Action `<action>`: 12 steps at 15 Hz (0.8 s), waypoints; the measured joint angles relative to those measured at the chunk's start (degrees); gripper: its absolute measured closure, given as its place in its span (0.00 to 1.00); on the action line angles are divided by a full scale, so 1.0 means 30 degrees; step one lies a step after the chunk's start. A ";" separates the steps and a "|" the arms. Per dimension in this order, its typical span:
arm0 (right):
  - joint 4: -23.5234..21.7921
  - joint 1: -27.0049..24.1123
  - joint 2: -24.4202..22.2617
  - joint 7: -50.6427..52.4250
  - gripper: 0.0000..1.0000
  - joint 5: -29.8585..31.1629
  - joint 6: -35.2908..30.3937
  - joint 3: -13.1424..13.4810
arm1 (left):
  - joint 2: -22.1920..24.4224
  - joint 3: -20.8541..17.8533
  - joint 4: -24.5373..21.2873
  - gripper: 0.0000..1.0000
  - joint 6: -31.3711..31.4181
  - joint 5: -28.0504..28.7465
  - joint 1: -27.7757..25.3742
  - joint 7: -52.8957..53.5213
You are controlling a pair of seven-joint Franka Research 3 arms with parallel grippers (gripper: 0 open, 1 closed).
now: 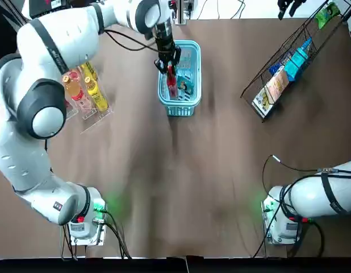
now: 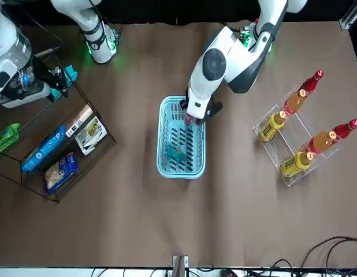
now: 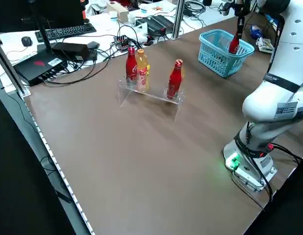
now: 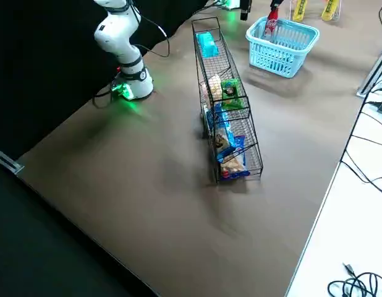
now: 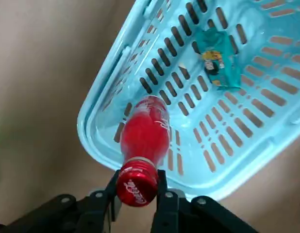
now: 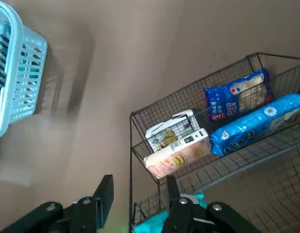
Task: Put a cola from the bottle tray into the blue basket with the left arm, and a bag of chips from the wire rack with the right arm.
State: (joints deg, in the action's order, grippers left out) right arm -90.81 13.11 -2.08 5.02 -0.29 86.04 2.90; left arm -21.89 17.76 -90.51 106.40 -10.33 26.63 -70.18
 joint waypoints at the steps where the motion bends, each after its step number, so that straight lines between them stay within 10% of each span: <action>1: -0.0192 -0.0131 -0.0150 0.0003 0.48 0.0000 0.0022 0.0003 | -0.0271 -0.0001 0.0001 0.70 -0.0002 0.0259 0.0063 -0.0001; 7: -0.0585 -0.0248 -0.0226 0.0009 0.44 0.0000 0.0358 0.0003 | -0.1216 -0.0034 -0.0001 0.70 -0.0023 0.1130 0.0149 -0.0001; 12: -0.0600 -0.0242 -0.0227 0.0015 0.04 -0.0001 0.0508 -0.0064 | -0.1453 -0.0025 0.0057 0.48 -0.0030 0.1456 0.0440 -0.0001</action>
State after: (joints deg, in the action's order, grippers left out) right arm -92.61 12.38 -2.76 5.06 -0.29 87.57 2.71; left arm -26.25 17.68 -90.34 106.31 -5.96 27.95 -70.18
